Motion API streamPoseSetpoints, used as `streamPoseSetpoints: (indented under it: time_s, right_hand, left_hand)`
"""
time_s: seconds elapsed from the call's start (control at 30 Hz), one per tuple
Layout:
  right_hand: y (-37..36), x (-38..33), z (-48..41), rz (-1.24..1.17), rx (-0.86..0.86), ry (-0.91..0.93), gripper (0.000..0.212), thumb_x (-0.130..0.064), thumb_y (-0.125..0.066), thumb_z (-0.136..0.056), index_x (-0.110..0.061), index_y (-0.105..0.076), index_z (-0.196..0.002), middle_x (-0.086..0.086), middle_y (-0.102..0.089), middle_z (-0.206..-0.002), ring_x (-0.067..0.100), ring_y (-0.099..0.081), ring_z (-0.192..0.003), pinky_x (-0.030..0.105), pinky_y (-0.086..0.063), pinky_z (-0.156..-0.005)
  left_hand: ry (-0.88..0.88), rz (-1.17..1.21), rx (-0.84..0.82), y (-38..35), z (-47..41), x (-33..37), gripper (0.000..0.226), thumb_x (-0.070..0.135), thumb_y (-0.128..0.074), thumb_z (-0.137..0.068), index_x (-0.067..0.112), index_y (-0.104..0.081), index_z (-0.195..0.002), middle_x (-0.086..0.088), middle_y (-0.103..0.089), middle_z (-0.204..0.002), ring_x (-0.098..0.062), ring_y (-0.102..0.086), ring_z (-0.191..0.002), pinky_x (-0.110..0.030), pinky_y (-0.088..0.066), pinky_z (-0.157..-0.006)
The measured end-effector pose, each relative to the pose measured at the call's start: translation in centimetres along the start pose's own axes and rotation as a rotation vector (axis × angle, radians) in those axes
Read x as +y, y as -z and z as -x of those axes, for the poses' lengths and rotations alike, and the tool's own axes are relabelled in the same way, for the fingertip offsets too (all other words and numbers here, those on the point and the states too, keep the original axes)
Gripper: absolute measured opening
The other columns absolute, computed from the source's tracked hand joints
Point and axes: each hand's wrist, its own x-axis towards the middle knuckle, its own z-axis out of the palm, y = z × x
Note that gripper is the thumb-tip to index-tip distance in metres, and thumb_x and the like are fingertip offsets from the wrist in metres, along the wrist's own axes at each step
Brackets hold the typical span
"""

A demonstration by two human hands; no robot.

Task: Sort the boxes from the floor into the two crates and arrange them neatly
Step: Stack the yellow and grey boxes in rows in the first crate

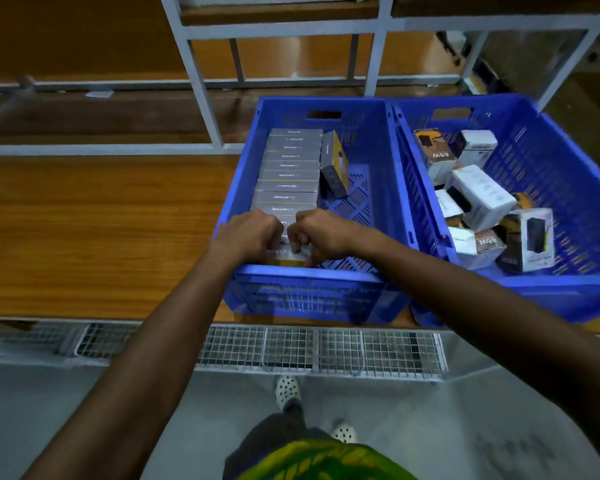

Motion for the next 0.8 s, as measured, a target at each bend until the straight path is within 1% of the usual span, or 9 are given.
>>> streamPoseSetpoints:
  time_s: [0.1, 0.2, 0.27, 0.37, 0.47, 0.53, 0.63, 0.7, 0.8]
  right_hand:
    - [-0.3, 0.5, -0.1, 0.025, 0.03, -0.048, 0.032, -0.027, -0.092, -0.067, -0.018, -0.07, -0.089, -0.001, -0.059, -0.092, 0.022, -0.058, -0.085, 0.03, -0.039, -0.068]
    - [-0.4, 0.8, -0.3, 0.055, 0.075, -0.089, 0.029, -0.034, -0.089, -0.072, -0.02, -0.068, -0.085, 0.001, -0.071, -0.09, 0.027, -0.065, -0.091, 0.029, -0.036, -0.066]
    - [-0.1, 1.0, -0.4, 0.0, 0.051, -0.106, 0.034, -0.041, -0.091, -0.068, -0.022, -0.066, -0.08, -0.005, -0.067, -0.08, 0.022, -0.065, -0.083, 0.028, -0.036, -0.064]
    - [0.7, 1.5, -0.5, -0.133, -0.005, -0.146, 0.044, -0.062, -0.086, -0.065, -0.024, -0.067, -0.074, -0.011, -0.064, -0.068, 0.007, -0.058, -0.068, 0.03, -0.04, -0.059]
    - [2.6, 3.4, -1.8, -0.148, 0.091, -0.2, 0.042, -0.065, -0.074, -0.079, -0.025, -0.064, -0.073, -0.01, -0.064, -0.071, 0.011, -0.06, -0.071, 0.032, -0.044, -0.063]
    - [4.2, 5.6, -3.7, -0.132, 0.226, -0.301, 0.029, -0.054, -0.071, -0.088, -0.027, -0.064, -0.082, -0.006, -0.066, -0.082, 0.019, -0.065, -0.086, 0.031, -0.041, -0.068]
    - [5.4, 9.3, -6.6, -0.109, 0.384, -0.58, 0.028, -0.042, -0.065, -0.091, -0.027, -0.062, -0.115, 0.007, -0.065, -0.12, 0.035, -0.061, -0.114, 0.041, -0.046, -0.083]
    - [5.3, 11.4, -8.2, -0.05, 0.339, -0.7, 0.046, -0.04, -0.063, -0.093, -0.025, -0.052, -0.135, 0.015, -0.047, -0.141, 0.04, -0.053, -0.124, 0.051, -0.046, -0.093]
    - [4.2, 13.6, -9.8, 0.018, 0.164, -0.774, 0.068, -0.043, -0.07, -0.09, -0.027, -0.036, -0.146, 0.02, -0.028, -0.151, 0.047, -0.047, -0.127, 0.055, -0.046, -0.089]
  left_hand:
    - [-0.002, 0.036, -0.046, -0.1, -0.9, 0.0, 0.018, 0.01, -0.06, -0.083, 0.019, -0.051, -0.07, -0.018, -0.066, -0.101, -0.041, -0.063, -0.101, -0.039, -0.046, -0.072]
    - [0.036, 0.036, -0.042, 0.2, -1.6, -0.4, 0.01, 0.009, -0.06, -0.083, 0.014, -0.067, -0.089, -0.02, -0.065, -0.111, -0.042, -0.061, -0.107, -0.042, -0.05, -0.081]
    - [0.047, 0.031, -0.056, 0.0, -2.1, -0.7, 0.009, 0.011, -0.064, -0.083, 0.016, -0.067, -0.088, -0.019, -0.066, -0.113, -0.042, -0.061, -0.108, -0.042, -0.051, -0.084]
    - [0.052, 0.077, -0.129, 0.0, -3.2, -1.3, 0.016, 0.012, -0.065, -0.082, 0.021, -0.057, -0.071, -0.015, -0.07, -0.105, -0.039, -0.065, -0.103, -0.036, -0.05, -0.078]
    - [0.072, 0.203, -0.267, 1.9, -4.4, -1.5, 0.007, 0.006, -0.073, -0.081, 0.012, -0.071, -0.079, -0.012, -0.075, -0.091, -0.029, -0.072, -0.08, -0.029, -0.054, -0.062]
    - [0.071, 0.334, -0.301, 3.9, -5.5, -1.7, 0.01, 0.001, -0.079, -0.078, 0.001, -0.074, -0.087, -0.015, -0.075, -0.079, -0.028, -0.072, -0.065, -0.029, -0.055, -0.047]
    - [0.021, 0.458, -0.077, 6.1, -8.2, -2.4, 0.024, 0.021, -0.084, -0.081, 0.001, -0.071, -0.082, -0.016, -0.073, -0.071, -0.029, -0.072, -0.061, -0.037, -0.061, -0.052]
    - [-0.009, 0.468, 0.027, 6.5, -10.1, -3.1, 0.029, 0.03, -0.084, -0.082, 0.006, -0.069, -0.079, -0.011, -0.073, -0.068, -0.029, -0.073, -0.06, -0.039, -0.062, -0.055]
    - [-0.055, 0.455, -0.016, 6.5, -12.8, -3.8, 0.023, 0.031, -0.084, -0.081, 0.012, -0.07, -0.08, -0.007, -0.074, -0.072, -0.028, -0.074, -0.066, -0.041, -0.063, -0.063]
